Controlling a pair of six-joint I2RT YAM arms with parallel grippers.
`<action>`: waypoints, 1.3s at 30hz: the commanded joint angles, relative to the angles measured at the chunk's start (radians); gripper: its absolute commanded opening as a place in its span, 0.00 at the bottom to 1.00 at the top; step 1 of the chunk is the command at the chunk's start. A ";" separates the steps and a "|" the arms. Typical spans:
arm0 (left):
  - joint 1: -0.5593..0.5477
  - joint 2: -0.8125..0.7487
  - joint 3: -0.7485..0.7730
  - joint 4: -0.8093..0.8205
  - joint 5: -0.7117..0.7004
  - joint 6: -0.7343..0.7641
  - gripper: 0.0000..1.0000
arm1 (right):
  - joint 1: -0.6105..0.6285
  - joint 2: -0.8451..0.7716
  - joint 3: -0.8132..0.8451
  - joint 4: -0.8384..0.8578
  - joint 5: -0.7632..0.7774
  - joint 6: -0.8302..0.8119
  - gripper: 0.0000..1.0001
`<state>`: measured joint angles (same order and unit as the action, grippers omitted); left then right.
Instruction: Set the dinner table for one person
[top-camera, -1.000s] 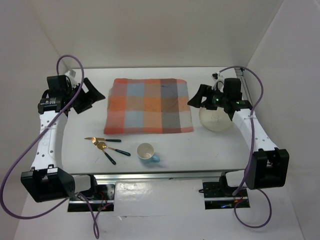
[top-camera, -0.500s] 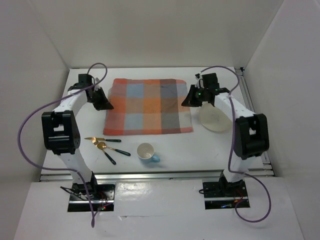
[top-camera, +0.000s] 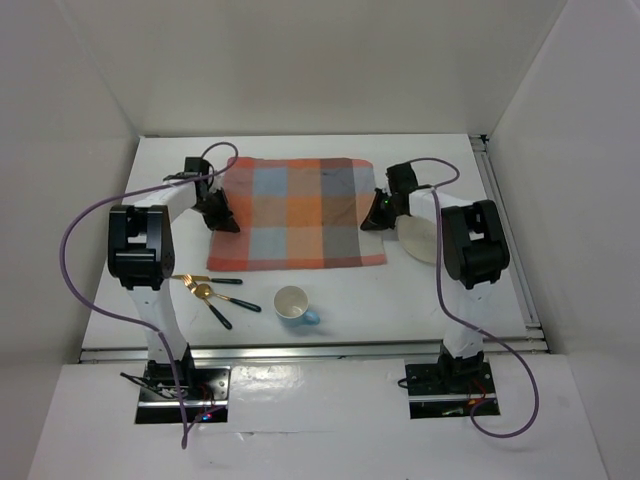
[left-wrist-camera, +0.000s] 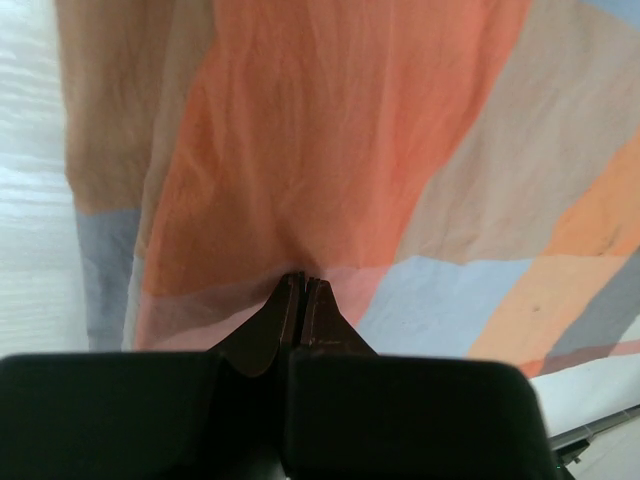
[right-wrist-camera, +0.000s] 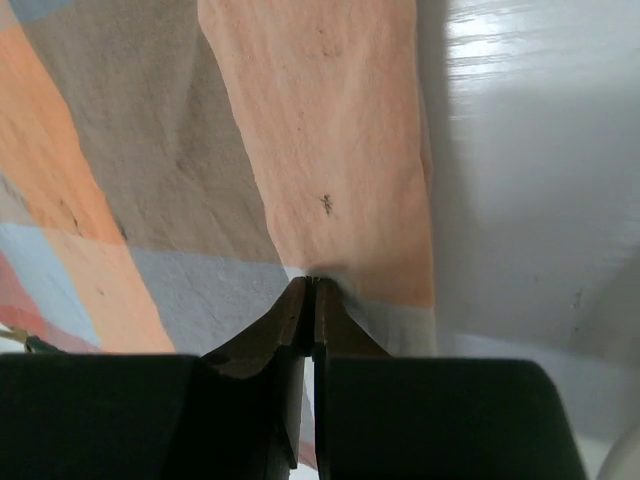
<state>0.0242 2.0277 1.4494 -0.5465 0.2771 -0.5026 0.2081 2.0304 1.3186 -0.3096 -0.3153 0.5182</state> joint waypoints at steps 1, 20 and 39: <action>-0.027 0.020 -0.040 0.031 -0.013 -0.013 0.00 | -0.007 -0.036 -0.070 0.018 0.148 0.014 0.00; -0.104 -0.115 -0.040 -0.039 -0.082 -0.004 0.00 | -0.016 -0.240 -0.131 -0.078 0.210 -0.021 0.00; -0.122 -0.619 0.017 -0.139 -0.153 -0.028 0.29 | 0.552 -0.601 -0.153 -0.193 0.114 -0.175 0.90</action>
<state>-0.1059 1.4391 1.5082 -0.6796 0.1497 -0.5087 0.7010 1.4456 1.2118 -0.4442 -0.2348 0.3470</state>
